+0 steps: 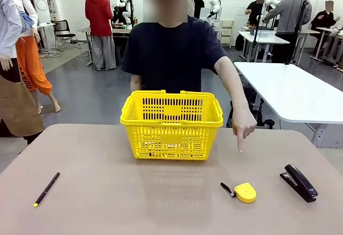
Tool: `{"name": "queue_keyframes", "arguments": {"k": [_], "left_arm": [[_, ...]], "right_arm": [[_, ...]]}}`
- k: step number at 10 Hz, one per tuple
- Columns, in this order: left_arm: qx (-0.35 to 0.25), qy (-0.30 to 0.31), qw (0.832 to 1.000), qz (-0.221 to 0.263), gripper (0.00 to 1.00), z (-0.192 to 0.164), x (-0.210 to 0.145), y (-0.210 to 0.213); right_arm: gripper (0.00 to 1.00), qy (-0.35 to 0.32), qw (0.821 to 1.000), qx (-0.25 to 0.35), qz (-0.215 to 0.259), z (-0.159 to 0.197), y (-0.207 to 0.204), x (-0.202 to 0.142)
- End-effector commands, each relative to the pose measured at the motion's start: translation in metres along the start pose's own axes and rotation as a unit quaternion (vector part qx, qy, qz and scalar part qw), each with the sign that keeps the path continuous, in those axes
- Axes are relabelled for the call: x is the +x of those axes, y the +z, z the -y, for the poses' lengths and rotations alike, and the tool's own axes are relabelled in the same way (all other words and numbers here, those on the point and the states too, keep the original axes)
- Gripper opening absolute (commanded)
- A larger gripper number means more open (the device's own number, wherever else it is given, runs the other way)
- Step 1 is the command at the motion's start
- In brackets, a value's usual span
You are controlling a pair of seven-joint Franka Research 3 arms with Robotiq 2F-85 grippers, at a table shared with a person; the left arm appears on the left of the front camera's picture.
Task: Place the items the person wants into the basket.
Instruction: Pick up the item the person points to and place it in the Market Basket.
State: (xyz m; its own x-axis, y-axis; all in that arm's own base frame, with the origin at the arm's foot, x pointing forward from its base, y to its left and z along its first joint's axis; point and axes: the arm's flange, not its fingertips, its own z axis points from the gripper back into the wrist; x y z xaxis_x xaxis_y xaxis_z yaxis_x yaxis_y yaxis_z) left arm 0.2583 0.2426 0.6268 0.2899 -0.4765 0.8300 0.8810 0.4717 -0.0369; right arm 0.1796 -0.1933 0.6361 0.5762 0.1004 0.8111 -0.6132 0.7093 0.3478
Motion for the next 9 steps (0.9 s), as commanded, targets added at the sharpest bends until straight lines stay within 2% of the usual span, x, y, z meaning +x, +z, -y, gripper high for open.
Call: {"name": "queue_keyframes", "arguments": {"k": [1, 4, 6, 8, 9], "left_arm": [[-0.003, -0.013, 1.000, 0.006, 1.00, 0.000, 0.000, 0.003], [-0.003, -0.013, 1.000, 0.006, 1.00, 0.000, 0.000, 0.003], [-0.003, -0.013, 1.000, 0.006, 1.00, 0.000, 0.000, 0.003], [-0.003, -0.013, 1.000, 0.006, 1.00, 0.000, 0.000, 0.003], [-0.003, -0.013, 1.000, 0.006, 1.00, 0.000, 0.000, 0.003]], "right_arm": [[1.00, 0.008, 1.000, 0.010, 0.007, 0.000, -0.002, 0.001], [1.00, 0.000, 1.000, 0.000, 0.000, 0.000, 0.000, 0.000], [1.00, -0.023, 0.990, -0.021, -0.136, -0.021, -0.053, 0.057], [1.00, -0.079, 0.955, -0.108, -0.266, -0.055, -0.124, 0.120], [1.00, -0.100, 0.935, -0.142, -0.310, -0.069, -0.167, 0.138]]}}
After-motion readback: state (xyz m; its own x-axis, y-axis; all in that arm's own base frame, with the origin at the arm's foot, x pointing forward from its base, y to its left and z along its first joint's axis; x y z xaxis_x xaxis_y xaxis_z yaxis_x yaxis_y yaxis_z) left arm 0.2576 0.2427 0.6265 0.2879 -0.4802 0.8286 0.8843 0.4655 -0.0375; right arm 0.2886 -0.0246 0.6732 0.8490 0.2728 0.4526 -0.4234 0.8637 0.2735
